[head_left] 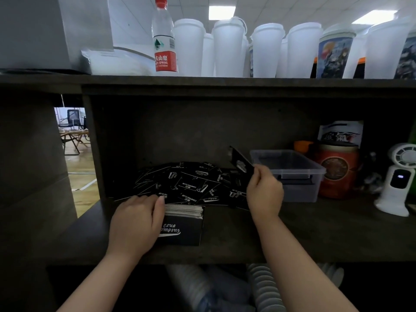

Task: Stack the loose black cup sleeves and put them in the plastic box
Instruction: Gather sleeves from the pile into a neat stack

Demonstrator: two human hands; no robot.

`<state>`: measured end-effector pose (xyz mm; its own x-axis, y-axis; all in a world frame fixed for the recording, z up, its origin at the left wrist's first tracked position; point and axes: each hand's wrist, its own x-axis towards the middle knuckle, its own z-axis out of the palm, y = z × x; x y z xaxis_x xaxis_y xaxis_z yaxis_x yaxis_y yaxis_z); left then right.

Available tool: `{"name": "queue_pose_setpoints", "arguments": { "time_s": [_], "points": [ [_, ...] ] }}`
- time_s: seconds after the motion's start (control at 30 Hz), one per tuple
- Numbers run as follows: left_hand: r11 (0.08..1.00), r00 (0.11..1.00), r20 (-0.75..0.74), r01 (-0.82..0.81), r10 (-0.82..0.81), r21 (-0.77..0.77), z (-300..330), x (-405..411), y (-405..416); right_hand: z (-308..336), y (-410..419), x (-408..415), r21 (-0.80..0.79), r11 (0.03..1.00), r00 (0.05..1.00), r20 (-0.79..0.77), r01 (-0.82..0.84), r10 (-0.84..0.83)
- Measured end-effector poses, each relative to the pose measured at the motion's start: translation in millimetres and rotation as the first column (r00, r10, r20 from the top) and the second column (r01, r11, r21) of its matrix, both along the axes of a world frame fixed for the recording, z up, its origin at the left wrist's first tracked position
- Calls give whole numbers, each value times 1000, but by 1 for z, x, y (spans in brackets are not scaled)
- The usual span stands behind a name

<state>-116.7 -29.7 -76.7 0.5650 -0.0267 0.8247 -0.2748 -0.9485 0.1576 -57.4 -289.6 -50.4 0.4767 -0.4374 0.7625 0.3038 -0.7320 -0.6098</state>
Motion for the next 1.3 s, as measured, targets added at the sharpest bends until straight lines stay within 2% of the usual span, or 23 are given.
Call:
{"name": "queue_pose_setpoints", "arguments": {
  "time_s": [0.03, 0.07, 0.1, 0.17, 0.2, 0.27, 0.4, 0.5, 0.53, 0.57, 0.6, 0.7, 0.77, 0.93, 1.0, 1.07, 1.1, 1.13, 1.17, 1.2, 1.23, 1.27, 1.3],
  "points": [
    [1000, 1000, -21, -1, 0, -21, 1, 0, 0, 2, 4, -2, 26, 989, 989, -31, -147, 148],
    [999, 999, -40, 2, -4, -45, 0, 0, 0, 3, 9, -3, 47, 940, 930, -136, -338, 341],
    [998, 998, -69, 4, -9, -70, 1, -1, -1, 4, 15, -5, 69, 844, 800, -285, -532, 528],
    [993, 991, -126, 21, -36, -119, 0, 0, -1, 3, 25, -12, 187, 603, 440, -524, -776, 729],
    [993, 990, -133, 41, -56, -114, 0, 1, -1, 2, 28, -13, 266, 515, 307, -556, -815, 772],
    [997, 988, -138, 72, -75, -27, 1, 5, 0, 2, 27, -15, 405, 417, 166, -526, -814, 834],
    [999, 995, -95, 32, -29, 37, 2, 7, 1, 4, 22, -15, 561, 306, 24, -454, -769, 891],
    [988, 990, -30, -136, 138, 69, 1, 3, 0, 3, 26, -17, 573, 194, -97, -438, -796, 894],
    [980, 983, -18, -183, 185, 75, 0, 3, 1, 3, 30, -20, 557, 187, -108, -454, -809, 885],
    [977, 978, -42, -201, 204, 69, 0, 3, 1, 2, 34, -22, 516, 214, -81, -490, -829, 868],
    [979, 979, -60, -193, 197, 66, -1, 5, 1, 0, 41, -24, 446, 273, -15, -542, -853, 840],
    [990, 986, -87, -137, 140, 35, -2, 8, 1, -12, 59, -28, 129, 448, 267, -647, -885, 714],
    [994, 991, -75, -113, 112, -6, -2, 7, 1, -20, 66, -29, 59, 479, 339, -631, -876, 698],
    [997, 997, -57, -59, 56, -58, -2, 5, 2, -22, 67, -32, 106, 446, 291, -621, -889, 728],
    [996, 996, -36, -83, 82, -17, -1, 2, 1, -11, 62, -33, 159, 384, 198, -645, -910, 738],
    [995, 994, -35, -100, 100, 0, 0, 1, 1, 8, 52, -25, 337, 309, 89, -535, -890, 840],
    [995, 994, -41, -104, 104, 2, 0, 2, 1, 19, 46, -16, 439, 321, 130, -412, -839, 902],
    [994, 993, -52, -106, 106, 6, 0, 4, 1, 28, 38, -3, 507, 376, 249, -302, -776, 920],
    [993, 991, -62, -115, 115, 8, 0, 4, 1, 34, 31, 13, 502, 505, 419, -282, -702, 863],
    [992, 991, -57, -125, 125, 5, -1, 4, 0, 35, 25, 30, 416, 692, 586, -370, -590, 721],
    [992, 991, -47, -126, 126, -4, -2, 4, 0, 31, 20, 45, 258, 854, 685, -513, -451, 517],
    [993, 992, -44, -116, 115, -17, -1, 4, 0, 21, 18, 58, 90, 943, 701, -647, -320, 300],
    [994, 993, -44, -107, 106, -24, 0, 4, 0, 11, 17, 67, -24, 973, 660, -739, -230, 138]
  ]
}}
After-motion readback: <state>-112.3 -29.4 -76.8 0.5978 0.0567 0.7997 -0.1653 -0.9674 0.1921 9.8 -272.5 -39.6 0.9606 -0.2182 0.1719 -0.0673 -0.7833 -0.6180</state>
